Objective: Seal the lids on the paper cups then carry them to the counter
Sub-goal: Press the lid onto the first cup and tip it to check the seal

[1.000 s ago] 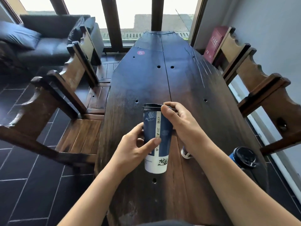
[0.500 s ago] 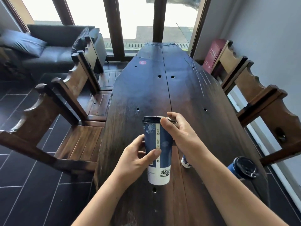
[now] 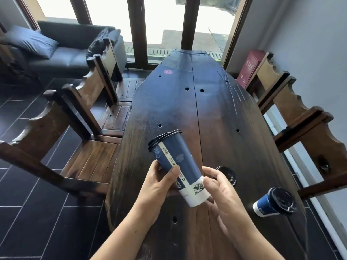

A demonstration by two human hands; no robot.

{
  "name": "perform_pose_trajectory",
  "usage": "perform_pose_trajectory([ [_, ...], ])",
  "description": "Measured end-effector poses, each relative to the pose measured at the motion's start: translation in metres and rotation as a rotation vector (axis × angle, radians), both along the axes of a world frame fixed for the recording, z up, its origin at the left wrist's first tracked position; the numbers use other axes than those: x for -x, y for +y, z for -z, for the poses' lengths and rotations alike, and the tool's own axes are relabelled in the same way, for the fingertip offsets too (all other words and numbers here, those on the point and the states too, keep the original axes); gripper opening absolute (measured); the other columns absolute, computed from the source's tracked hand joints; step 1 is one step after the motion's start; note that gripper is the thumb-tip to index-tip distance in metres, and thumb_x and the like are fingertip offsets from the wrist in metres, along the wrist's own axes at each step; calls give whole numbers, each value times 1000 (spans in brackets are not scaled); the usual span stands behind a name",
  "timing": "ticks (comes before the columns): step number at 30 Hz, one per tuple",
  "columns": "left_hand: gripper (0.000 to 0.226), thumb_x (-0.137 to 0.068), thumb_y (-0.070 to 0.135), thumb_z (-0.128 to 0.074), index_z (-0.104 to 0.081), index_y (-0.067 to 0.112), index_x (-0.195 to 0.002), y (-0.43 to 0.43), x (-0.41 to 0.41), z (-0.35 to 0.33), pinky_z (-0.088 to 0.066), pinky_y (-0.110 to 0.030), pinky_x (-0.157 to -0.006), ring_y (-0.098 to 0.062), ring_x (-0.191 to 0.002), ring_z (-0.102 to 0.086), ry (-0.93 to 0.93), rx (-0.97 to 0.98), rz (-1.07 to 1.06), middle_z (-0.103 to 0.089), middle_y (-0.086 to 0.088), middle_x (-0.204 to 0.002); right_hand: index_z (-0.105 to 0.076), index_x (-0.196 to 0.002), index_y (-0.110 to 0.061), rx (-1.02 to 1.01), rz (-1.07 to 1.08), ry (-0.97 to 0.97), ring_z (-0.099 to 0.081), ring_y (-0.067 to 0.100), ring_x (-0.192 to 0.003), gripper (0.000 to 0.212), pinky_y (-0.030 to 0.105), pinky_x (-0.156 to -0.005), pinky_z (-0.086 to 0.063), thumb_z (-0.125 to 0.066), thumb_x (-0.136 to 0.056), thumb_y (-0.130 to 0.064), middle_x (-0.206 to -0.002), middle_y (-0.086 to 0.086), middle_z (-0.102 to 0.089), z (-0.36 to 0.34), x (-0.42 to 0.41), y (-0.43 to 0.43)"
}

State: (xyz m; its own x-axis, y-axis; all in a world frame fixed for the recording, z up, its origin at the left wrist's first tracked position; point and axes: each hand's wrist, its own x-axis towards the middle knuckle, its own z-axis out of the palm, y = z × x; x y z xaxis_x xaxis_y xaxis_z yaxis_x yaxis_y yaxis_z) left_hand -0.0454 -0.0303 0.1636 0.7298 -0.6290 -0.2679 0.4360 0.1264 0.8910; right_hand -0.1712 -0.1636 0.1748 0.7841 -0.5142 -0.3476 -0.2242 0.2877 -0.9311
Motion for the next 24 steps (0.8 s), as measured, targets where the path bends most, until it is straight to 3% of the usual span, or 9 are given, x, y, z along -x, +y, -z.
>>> perform_pose_trajectory([
  [2,57,-78,35,-79,-56,17,-127,-2,5,1,-64,-41,-76,-35,-103,-75,62,33,-12,-73,-17,-119,-54,-132,-26,-42,42,-40,-75,22,-103,57,29,-76,-61,-71,-80,-42,-112,2,-77,3,6,0],
  [5,71,-70,40,-86,-54,17,-129,-2,11,7,-64,-45,-81,-36,-107,-74,130,96,3,-73,-16,-121,-65,-120,-19,-35,142,-107,-76,22,-91,47,34,-72,-63,-83,-80,-34,-103,12,-77,4,8,-3],
  [7,73,-71,42,-88,-55,16,-130,1,12,12,-63,-50,-86,-39,-110,-72,134,73,56,-73,-16,-123,-72,-106,-19,37,214,-139,-74,26,-86,33,44,-75,-63,-76,-79,-38,-98,19,-76,2,7,-7],
  [10,60,-82,41,-83,-57,12,-128,13,0,21,-61,-52,-89,-37,-108,-74,75,-76,140,-72,-15,-127,-74,-104,-20,228,235,-150,-74,30,-86,34,49,-72,-63,-77,-82,-46,-94,15,-77,-9,6,-18],
  [12,76,-71,42,-90,-56,9,-131,27,-15,27,-62,-49,-87,-36,-107,-74,92,-121,144,-72,-15,-127,-75,-106,-25,391,203,-124,-76,27,-87,39,46,-67,-65,-75,-81,-55,-94,9,-77,-21,8,-29],
  [14,102,-55,47,-98,-51,11,-138,40,-28,29,-62,-49,-84,-41,-110,-72,152,-79,130,-69,-18,-130,-75,-107,-30,550,139,-73,-76,21,-87,36,39,-63,-65,-73,-84,-58,-92,3,-78,-33,10,-39],
  [16,111,-52,49,-99,-46,19,-145,46,-39,28,-61,-53,-85,-46,-115,-68,180,0,165,-64,-22,-136,-76,-106,-32,636,85,-29,-76,16,-86,33,33,-61,-64,-73,-84,-55,-89,0,-78,-43,12,-46],
  [20,98,-64,50,-94,-45,40,-148,40,-46,20,-60,-59,-85,-44,-113,-68,142,60,312,-65,-13,-136,-76,-100,-38,713,10,18,-74,2,-85,27,23,-55,-61,-70,-81,-55,-84,-13,-76,-58,11,-48],
  [24,93,-68,49,-92,-48,35,-148,33,-44,12,-64,-49,-76,-48,-101,-69,163,82,384,-59,-17,-141,-76,-100,-38,719,-15,28,-70,-6,-87,30,17,-50,-57,-70,-80,-58,-85,-17,-75,-67,10,-46],
])
